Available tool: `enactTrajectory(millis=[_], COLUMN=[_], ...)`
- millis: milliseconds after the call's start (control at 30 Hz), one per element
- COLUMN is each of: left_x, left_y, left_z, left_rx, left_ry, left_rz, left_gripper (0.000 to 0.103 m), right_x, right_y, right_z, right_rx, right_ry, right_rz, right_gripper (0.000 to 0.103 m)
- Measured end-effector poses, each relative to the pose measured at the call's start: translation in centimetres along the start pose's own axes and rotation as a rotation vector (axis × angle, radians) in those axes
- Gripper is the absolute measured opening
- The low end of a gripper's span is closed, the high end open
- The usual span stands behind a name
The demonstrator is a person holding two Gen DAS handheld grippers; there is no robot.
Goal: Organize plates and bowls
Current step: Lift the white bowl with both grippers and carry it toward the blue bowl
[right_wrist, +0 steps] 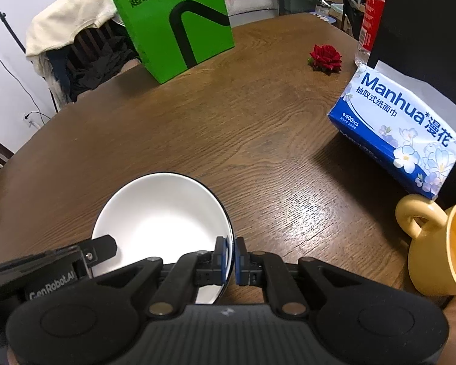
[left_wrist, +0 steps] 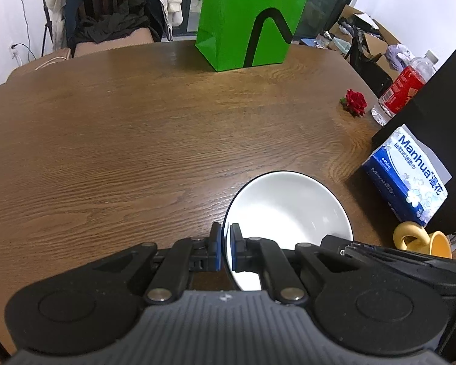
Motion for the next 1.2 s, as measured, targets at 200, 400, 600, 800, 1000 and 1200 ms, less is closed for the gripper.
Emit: enactTrajectory(millis=[200, 400, 600, 800, 1000, 1200], left_x=[-2.3, -4.4, -6.5, -8.0, -9.3, -10.8], left_y=[1.3, 3.0, 4.6, 6.3, 7.8, 9.3], left_z=[0.1, 0.3, 0.4, 0.6, 0.9, 1.5], left_rx=[-0.005, -0.021, -0.033, -0.048, -0.067, -0.091], left_ry=[-0.014, -0.019, -0.029, -0.036, -0.043, -0.051], left_rz=[-0.028, -0.048, -0.069, -0.079, -0.087, -0.099], left_gripper=[0.006, 0.006, 0.006, 0.006, 0.006, 0.006], right_x=[-2.1, -4.1, -5.9, -7.5, -8.7, -9.8], right_y=[1.3, 3.0, 4.7, 6.3, 7.9, 9.3], right_z=[0.7, 1.2, 1.7, 1.9, 2.3, 3.0], right_rx=[-0.016, -0.033, -0.054, -0.072, -0.089, -0.113], right_ry=[-0.008, -0.017, -0.026, -0.031, -0.04, -0.047], right_rz=[-0.02, -0.036, -0.05, -0.061, -0.065, -0.067], right_gripper=[0.006, 0.006, 0.006, 0.006, 0.006, 0.006])
Point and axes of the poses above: each gripper's, at about its wrist camera, not at the fingertips, and x roughly the way its jaws point, z to its left, y to its underside, the point moved 3 cm from there along x, roughly the way its jaws point, and after that the axes turned 3 degrees about z, right-handed, at the moved point
